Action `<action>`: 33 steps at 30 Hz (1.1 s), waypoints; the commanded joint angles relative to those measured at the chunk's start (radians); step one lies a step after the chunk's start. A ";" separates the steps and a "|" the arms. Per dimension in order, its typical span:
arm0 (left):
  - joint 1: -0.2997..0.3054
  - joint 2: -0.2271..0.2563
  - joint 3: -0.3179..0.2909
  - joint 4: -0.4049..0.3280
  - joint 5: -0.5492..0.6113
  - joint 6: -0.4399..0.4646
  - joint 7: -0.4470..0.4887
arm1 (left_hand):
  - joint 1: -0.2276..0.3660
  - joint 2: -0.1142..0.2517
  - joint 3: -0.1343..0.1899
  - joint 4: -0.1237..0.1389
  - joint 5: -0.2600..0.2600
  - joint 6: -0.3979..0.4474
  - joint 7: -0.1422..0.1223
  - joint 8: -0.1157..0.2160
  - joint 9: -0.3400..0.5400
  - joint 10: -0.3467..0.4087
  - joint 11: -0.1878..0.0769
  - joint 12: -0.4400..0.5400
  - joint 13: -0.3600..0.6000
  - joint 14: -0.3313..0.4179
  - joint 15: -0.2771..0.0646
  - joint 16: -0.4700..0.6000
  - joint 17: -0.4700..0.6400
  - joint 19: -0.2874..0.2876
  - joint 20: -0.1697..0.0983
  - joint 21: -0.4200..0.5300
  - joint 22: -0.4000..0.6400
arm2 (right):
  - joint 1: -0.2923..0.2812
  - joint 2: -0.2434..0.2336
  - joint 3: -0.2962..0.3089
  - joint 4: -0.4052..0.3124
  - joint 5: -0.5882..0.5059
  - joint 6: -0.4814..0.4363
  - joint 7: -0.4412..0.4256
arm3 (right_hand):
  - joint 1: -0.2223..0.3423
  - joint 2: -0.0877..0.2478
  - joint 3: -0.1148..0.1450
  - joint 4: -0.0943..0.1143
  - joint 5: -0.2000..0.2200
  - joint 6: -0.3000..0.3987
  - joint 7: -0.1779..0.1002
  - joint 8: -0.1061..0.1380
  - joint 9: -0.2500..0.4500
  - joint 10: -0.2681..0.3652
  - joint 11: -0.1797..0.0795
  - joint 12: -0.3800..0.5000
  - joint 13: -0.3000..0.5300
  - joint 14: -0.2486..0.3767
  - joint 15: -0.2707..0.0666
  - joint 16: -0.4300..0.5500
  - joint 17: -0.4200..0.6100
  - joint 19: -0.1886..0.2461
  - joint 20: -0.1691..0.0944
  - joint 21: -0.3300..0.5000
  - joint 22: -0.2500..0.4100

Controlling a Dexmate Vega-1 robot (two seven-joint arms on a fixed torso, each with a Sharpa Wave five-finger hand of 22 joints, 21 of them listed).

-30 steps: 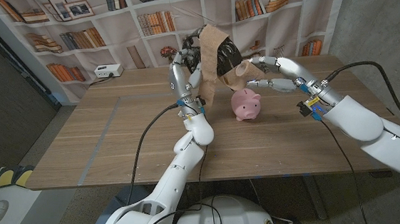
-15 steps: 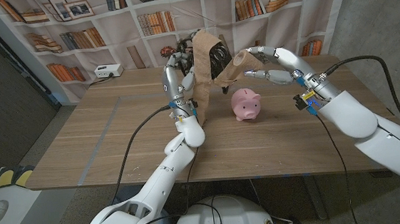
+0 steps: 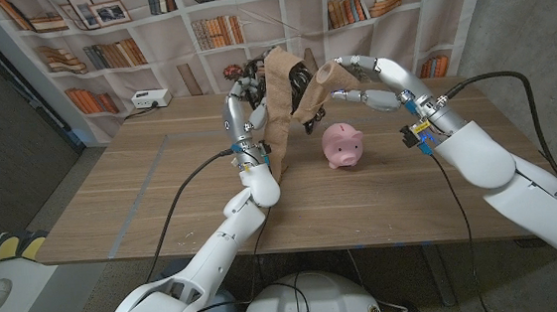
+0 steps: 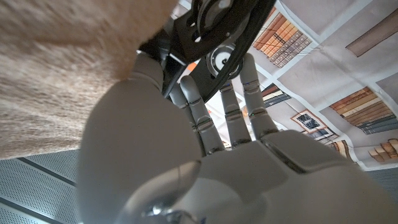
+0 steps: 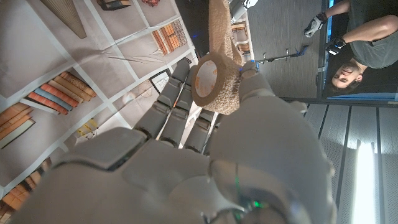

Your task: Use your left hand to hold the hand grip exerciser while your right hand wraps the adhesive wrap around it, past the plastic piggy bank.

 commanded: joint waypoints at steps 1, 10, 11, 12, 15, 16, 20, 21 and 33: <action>-0.032 -0.025 -0.005 0.031 0.127 0.012 0.000 | 0.127 0.118 0.004 0.001 0.010 0.017 0.001 0.006 -0.005 -0.002 0.016 0.005 0.004 0.271 -0.253 0.099 0.347 0.007 -0.112 0.007 0.003 | 0.043 -0.005 -0.022 0.026 0.017 0.050 0.023 | -0.013 0.023 0.040 0.032 0.005 0.005 -0.001 0.008 0.004 0.041 -0.032 0.002 0.006 0.009 -0.174 -0.003 0.001 -0.005 -0.071 0.004 -0.001; -0.044 -0.029 0.009 0.044 0.140 0.012 0.000 | 0.125 0.116 0.009 0.002 0.019 0.021 0.000 0.011 -0.004 0.002 0.015 0.009 0.007 0.270 -0.254 0.097 0.352 0.010 -0.111 0.010 0.006 | 0.047 -0.006 -0.003 0.039 0.009 0.056 0.019 | -0.012 0.023 0.041 0.031 0.005 0.006 0.000 0.007 0.004 0.043 -0.032 0.002 0.007 0.009 -0.174 -0.003 0.002 -0.008 -0.072 0.006 -0.001; -0.042 -0.028 0.009 0.043 0.132 0.010 0.000 | 0.124 0.115 0.009 0.002 0.019 0.021 0.000 0.011 -0.005 0.003 0.016 0.006 0.002 0.268 -0.255 0.095 0.349 0.010 -0.111 0.010 0.006 | 0.045 -0.008 0.001 0.039 0.007 0.055 0.019 | -0.012 0.024 0.041 0.031 0.005 0.006 0.000 0.007 0.004 0.042 -0.032 0.002 0.007 0.009 -0.174 -0.004 0.002 -0.009 -0.072 0.007 -0.001; -0.039 -0.026 0.010 0.041 0.127 0.012 0.000 | 0.124 0.113 0.009 0.002 0.020 0.020 -0.001 0.012 -0.003 0.003 0.013 0.007 0.004 0.270 -0.255 0.097 0.352 0.011 -0.112 0.010 0.007 | 0.043 -0.008 0.005 0.040 0.009 0.053 0.019 | -0.012 0.023 0.041 0.031 0.005 0.005 0.000 0.007 0.004 0.042 -0.032 0.001 0.007 0.009 -0.175 -0.004 0.002 -0.009 -0.072 0.007 -0.001; -0.029 -0.019 0.012 0.028 0.122 0.018 0.000 | 0.122 0.113 0.009 0.002 0.021 0.022 -0.001 0.011 -0.009 0.003 0.014 0.007 0.004 0.270 -0.254 0.096 0.349 0.011 -0.111 0.009 0.007 | 0.034 -0.013 0.018 0.035 0.006 0.050 0.021 | -0.012 0.024 0.041 0.031 0.005 0.005 -0.001 0.007 0.004 0.041 -0.032 0.000 0.007 0.008 -0.174 -0.005 0.002 -0.009 -0.072 0.008 -0.001; -0.027 -0.015 0.014 0.023 0.120 0.020 0.000 | 0.123 0.113 0.009 0.002 0.022 0.023 -0.003 0.011 -0.009 0.004 0.016 0.006 0.002 0.271 -0.255 0.098 0.351 0.011 -0.111 0.009 0.008 | 0.033 -0.015 0.020 0.034 0.003 0.050 0.021 | -0.014 0.024 0.041 0.032 0.005 0.005 -0.001 0.006 0.004 0.041 -0.032 0.000 0.007 0.008 -0.173 -0.005 0.002 -0.009 -0.072 0.008 -0.001; -0.019 0.006 0.032 0.005 0.107 0.022 0.000 | 0.122 0.111 0.009 0.002 0.023 0.021 -0.002 0.014 -0.006 0.003 0.011 0.007 0.006 0.269 -0.254 0.096 0.349 0.012 -0.111 0.009 0.008 | 0.035 -0.009 0.028 0.031 -0.017 0.047 0.010 | -0.014 0.024 0.041 0.032 0.005 0.006 -0.001 0.006 0.004 0.042 -0.033 0.000 0.007 0.009 -0.174 -0.005 0.003 -0.010 -0.072 0.010 -0.002; -0.019 0.013 0.038 0.001 0.103 0.023 0.000 | 0.122 0.112 0.009 0.002 0.024 0.020 -0.004 0.013 -0.007 0.003 0.010 0.009 0.009 0.271 -0.255 0.098 0.351 0.012 -0.111 0.009 0.008 | 0.035 -0.006 0.032 0.030 -0.024 0.045 0.004 | -0.014 0.024 0.041 0.032 0.005 0.006 -0.001 0.006 0.004 0.043 -0.033 0.000 0.007 0.009 -0.174 -0.005 0.003 -0.011 -0.072 0.010 -0.002; 0.007 0.046 0.042 -0.038 0.080 0.009 0.000 | 0.120 0.111 0.009 0.003 0.026 0.016 -0.006 0.015 -0.009 0.001 0.011 0.007 0.008 0.269 -0.256 0.100 0.353 0.015 -0.112 0.007 0.010 | 0.017 0.009 0.067 0.010 -0.051 0.021 -0.012 | -0.014 0.024 0.042 0.031 0.005 0.007 0.000 0.005 0.004 0.043 -0.032 -0.002 0.008 0.010 -0.175 -0.006 0.005 -0.012 -0.072 0.014 -0.003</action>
